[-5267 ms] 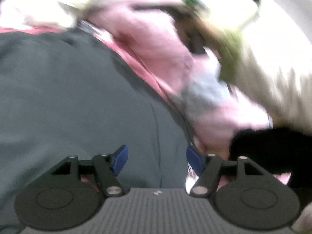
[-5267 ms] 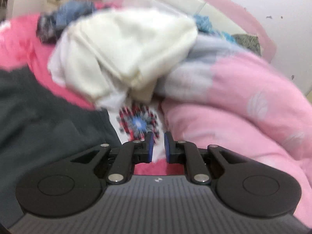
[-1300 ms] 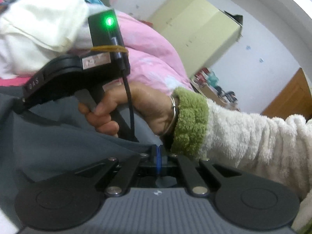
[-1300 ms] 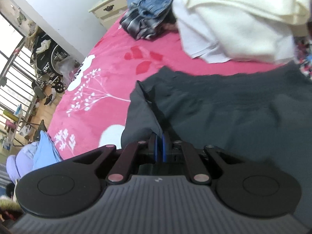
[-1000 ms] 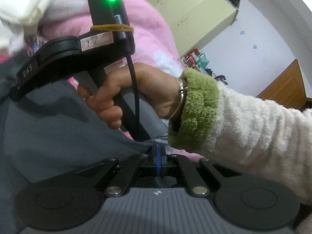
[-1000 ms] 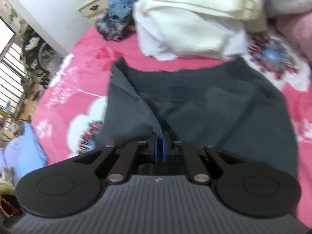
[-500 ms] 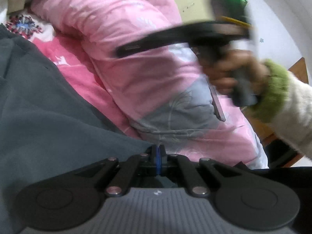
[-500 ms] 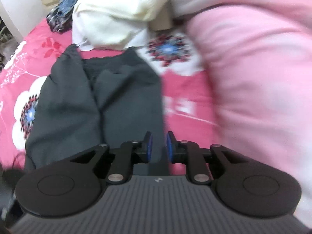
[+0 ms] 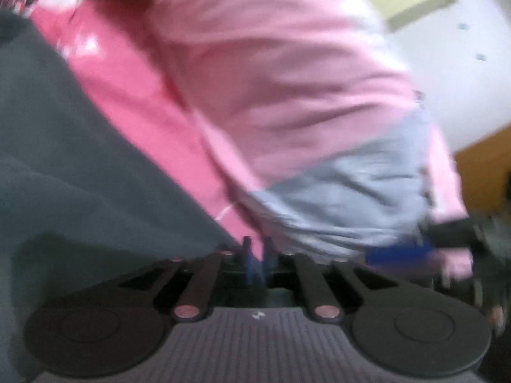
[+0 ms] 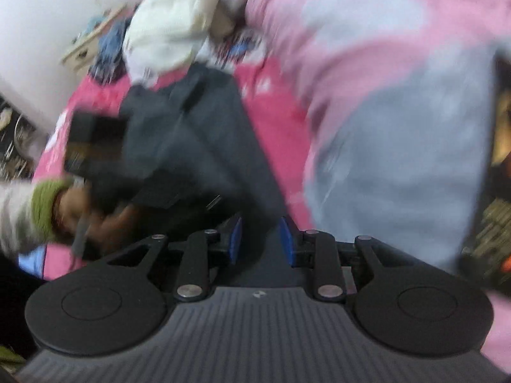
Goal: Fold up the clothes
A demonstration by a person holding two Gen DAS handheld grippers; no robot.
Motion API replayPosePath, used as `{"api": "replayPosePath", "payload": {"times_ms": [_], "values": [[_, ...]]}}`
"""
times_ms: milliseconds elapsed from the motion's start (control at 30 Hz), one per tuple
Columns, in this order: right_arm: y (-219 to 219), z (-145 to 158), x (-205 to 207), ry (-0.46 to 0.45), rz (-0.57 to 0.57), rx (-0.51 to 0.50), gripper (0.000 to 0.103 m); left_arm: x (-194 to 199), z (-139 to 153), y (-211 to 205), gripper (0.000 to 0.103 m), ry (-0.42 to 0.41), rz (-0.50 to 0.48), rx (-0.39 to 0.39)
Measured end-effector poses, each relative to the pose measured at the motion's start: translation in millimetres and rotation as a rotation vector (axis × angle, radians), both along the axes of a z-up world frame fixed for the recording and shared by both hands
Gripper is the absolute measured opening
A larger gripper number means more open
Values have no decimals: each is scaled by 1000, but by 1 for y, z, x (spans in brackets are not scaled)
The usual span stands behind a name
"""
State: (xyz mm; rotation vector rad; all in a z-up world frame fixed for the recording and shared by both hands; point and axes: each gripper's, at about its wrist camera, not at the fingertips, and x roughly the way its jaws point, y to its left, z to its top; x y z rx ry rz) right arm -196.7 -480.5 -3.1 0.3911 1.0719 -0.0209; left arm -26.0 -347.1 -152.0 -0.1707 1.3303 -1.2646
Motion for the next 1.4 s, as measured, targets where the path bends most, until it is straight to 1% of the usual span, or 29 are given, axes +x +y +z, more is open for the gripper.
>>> {"api": "replayPosePath", "payload": {"times_ms": [33,67,100,133,200,300,367,433,600,633,667,700,767,833,933,1033,1200,1267,1367,1400], "values": [[5,-11,1,27,6,7,26,1,-6,-3,28,26,11,25],[9,-20,2,51,13,7,26,2,-7,0,39,57,26,27],[12,-28,4,73,19,1,26,3,-7,4,45,84,42,24],[16,-33,6,87,24,-7,26,4,-3,11,52,94,59,3],[21,-39,10,97,34,-27,27,7,8,29,54,100,96,-28],[25,-41,16,94,36,-48,29,17,30,67,58,103,142,-87],[27,-41,20,89,35,-60,30,24,46,101,63,84,178,-119],[30,-41,25,83,40,-76,32,29,59,141,65,51,223,-121],[49,-34,41,59,107,-137,36,34,73,234,66,-55,345,-44],[53,-33,46,56,125,-152,38,36,73,251,66,-65,378,-26],[57,-32,50,54,143,-166,40,39,72,266,66,-75,411,-9],[62,-29,55,50,162,-182,40,42,72,281,66,-87,444,8],[73,-23,70,36,201,-213,40,52,72,305,66,-145,515,58],[84,-17,93,10,231,-231,40,62,69,320,66,-204,574,99],[97,-11,130,-35,262,-239,41,83,60,337,66,-215,674,139],[108,-13,162,-69,296,-237,44,102,48,350,66,-174,727,131],[126,-15,214,-126,352,-234,45,132,39,344,66,-167,730,126],[131,-20,236,-138,382,-216,45,144,38,340,66,-164,733,121],[134,-31,259,-115,412,-187,46,159,37,336,66,-165,732,107],[134,-35,261,-108,416,-184,49,162,37,336,66,-169,730,99]]}}
